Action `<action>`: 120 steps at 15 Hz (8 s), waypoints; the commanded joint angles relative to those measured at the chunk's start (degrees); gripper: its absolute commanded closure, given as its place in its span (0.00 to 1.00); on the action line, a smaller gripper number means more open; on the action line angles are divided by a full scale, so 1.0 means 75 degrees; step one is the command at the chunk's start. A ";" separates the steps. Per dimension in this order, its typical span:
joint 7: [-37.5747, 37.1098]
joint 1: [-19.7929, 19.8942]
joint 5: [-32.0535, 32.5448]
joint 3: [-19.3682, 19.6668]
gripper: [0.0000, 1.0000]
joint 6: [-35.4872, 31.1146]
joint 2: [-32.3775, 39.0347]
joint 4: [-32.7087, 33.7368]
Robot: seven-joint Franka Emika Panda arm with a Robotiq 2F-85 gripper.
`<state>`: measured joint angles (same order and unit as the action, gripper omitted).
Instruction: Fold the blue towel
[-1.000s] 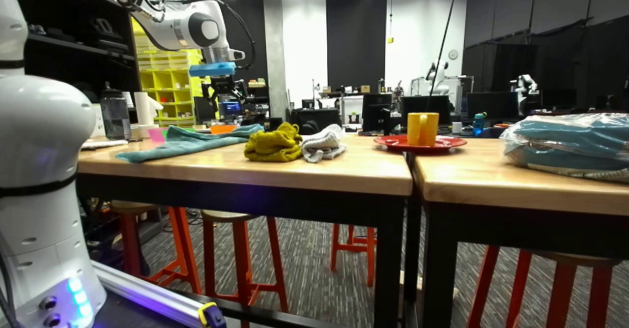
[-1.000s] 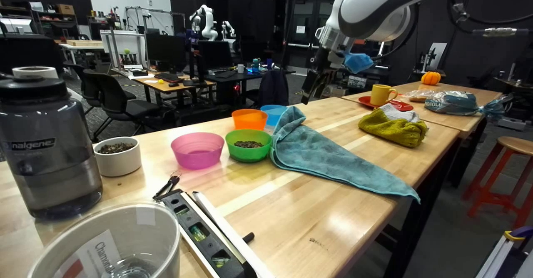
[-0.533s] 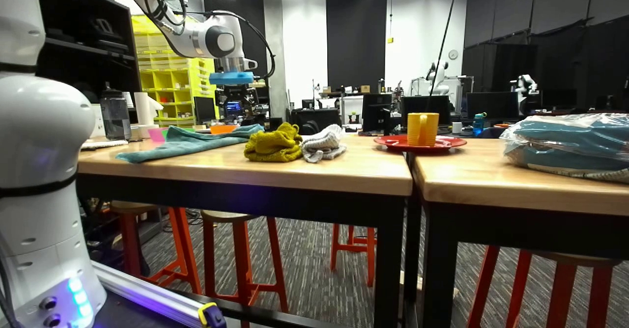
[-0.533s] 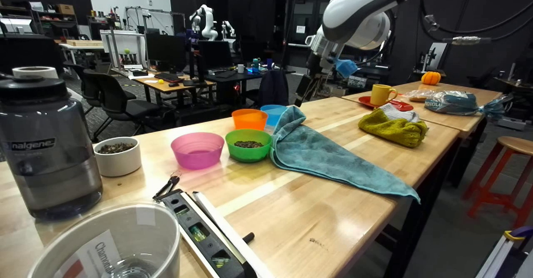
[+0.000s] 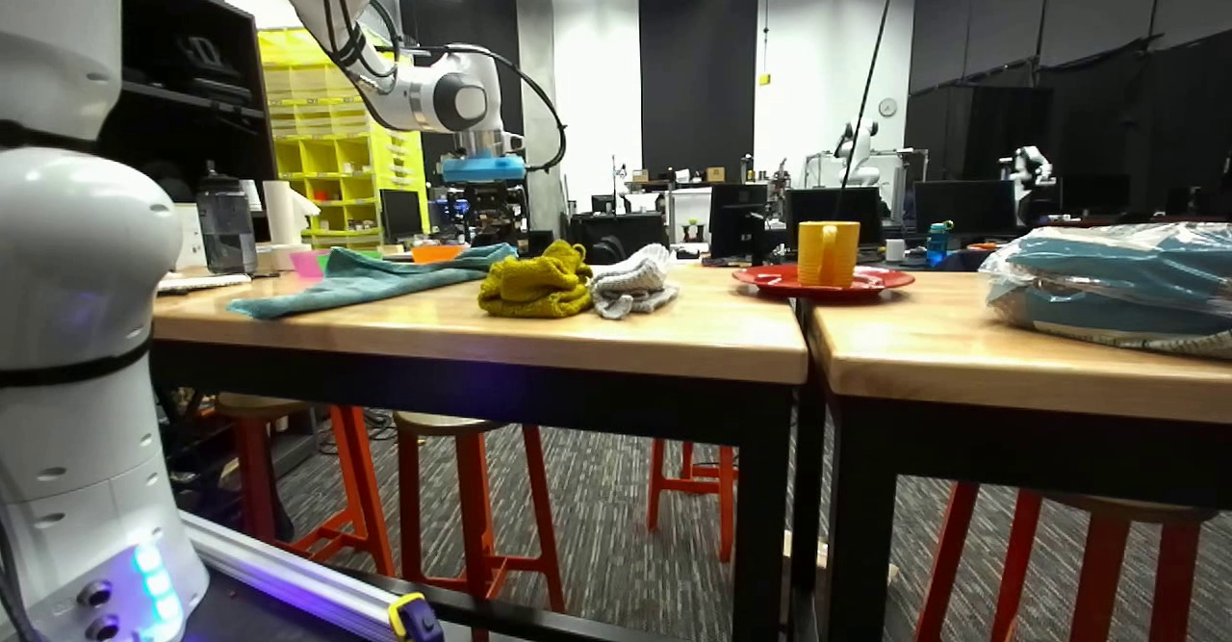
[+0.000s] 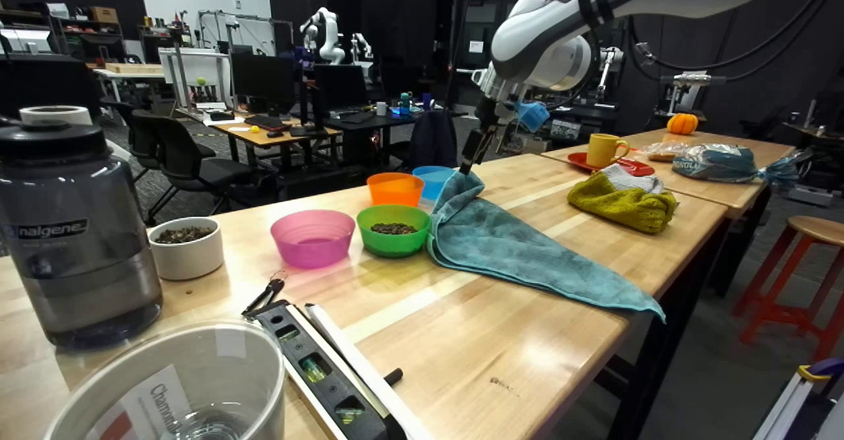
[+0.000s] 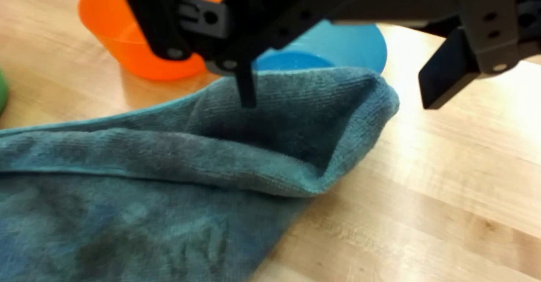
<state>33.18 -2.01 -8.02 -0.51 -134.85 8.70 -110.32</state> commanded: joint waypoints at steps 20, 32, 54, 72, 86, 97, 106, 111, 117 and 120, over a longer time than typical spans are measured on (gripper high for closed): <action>-0.0210 0.0309 -0.0037 -0.0388 1.00 0.0589 -0.0720 -0.0218; -0.2207 -0.0267 0.0227 -0.0435 1.00 0.1405 -0.3310 -0.1890; -0.3760 -0.0879 -0.0208 -0.0503 1.00 0.4219 -0.5800 -0.3429; -0.3527 -0.1192 -0.0348 -0.0632 0.97 0.5723 -0.6039 -0.4665; -0.3286 -0.1399 -0.0536 -0.0852 0.01 0.4947 -0.6287 -0.4974; -0.2718 -0.1753 -0.0526 -0.0835 0.00 0.1610 -0.6155 -0.5912; -0.2349 -0.1783 -0.0345 -0.0666 0.00 0.0206 -0.5135 -0.6037; -0.2035 -0.1757 -0.0348 -0.0494 0.00 -0.0138 -0.4601 -0.5990; -0.1731 -0.1574 -0.0197 -0.0236 0.00 -0.0205 -0.4270 -0.5815; -0.1576 -0.1369 0.0074 -0.0044 0.00 -0.0192 -0.4134 -0.5658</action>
<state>19.38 -13.91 -9.65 -2.20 -135.92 -24.30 -154.26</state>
